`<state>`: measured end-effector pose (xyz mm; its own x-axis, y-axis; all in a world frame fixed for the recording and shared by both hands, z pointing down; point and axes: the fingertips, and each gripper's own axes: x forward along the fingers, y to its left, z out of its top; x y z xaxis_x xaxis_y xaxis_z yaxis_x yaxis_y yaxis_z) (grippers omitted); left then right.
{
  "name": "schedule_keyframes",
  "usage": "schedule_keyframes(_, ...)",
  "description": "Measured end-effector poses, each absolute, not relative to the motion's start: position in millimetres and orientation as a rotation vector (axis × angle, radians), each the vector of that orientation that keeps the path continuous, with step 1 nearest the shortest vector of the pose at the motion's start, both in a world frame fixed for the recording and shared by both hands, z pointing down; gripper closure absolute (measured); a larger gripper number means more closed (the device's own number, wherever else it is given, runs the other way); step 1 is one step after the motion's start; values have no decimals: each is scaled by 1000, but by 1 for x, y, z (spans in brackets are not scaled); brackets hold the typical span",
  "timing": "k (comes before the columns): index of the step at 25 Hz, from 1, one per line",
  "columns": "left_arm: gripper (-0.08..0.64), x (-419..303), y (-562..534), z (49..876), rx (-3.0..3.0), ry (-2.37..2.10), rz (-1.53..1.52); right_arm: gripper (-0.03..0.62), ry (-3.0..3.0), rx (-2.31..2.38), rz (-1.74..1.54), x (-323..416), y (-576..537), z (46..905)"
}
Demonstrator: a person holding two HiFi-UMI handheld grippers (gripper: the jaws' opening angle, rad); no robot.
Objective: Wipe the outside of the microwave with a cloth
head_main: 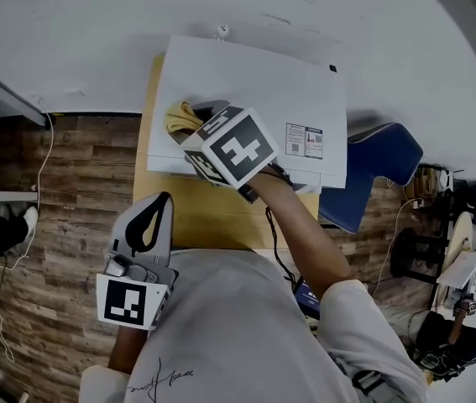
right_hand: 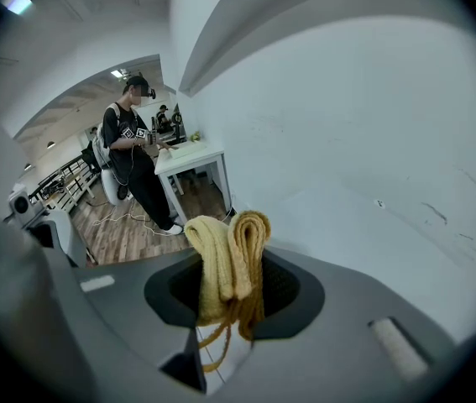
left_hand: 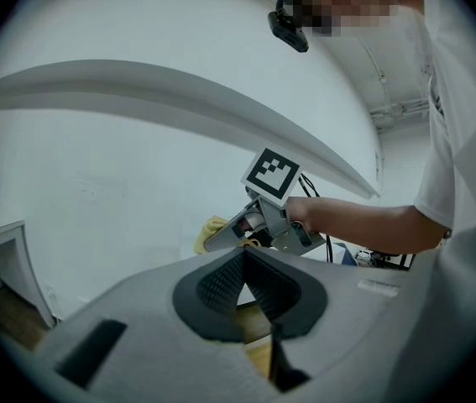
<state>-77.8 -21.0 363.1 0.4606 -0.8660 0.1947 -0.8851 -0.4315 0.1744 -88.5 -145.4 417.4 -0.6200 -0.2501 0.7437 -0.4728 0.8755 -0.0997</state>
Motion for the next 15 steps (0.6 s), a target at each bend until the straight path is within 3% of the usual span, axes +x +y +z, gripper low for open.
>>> schedule_keyframes(15,561,-78,-28,362,2449,-1521,106,469,-2546,394,571,-117,-131,384)
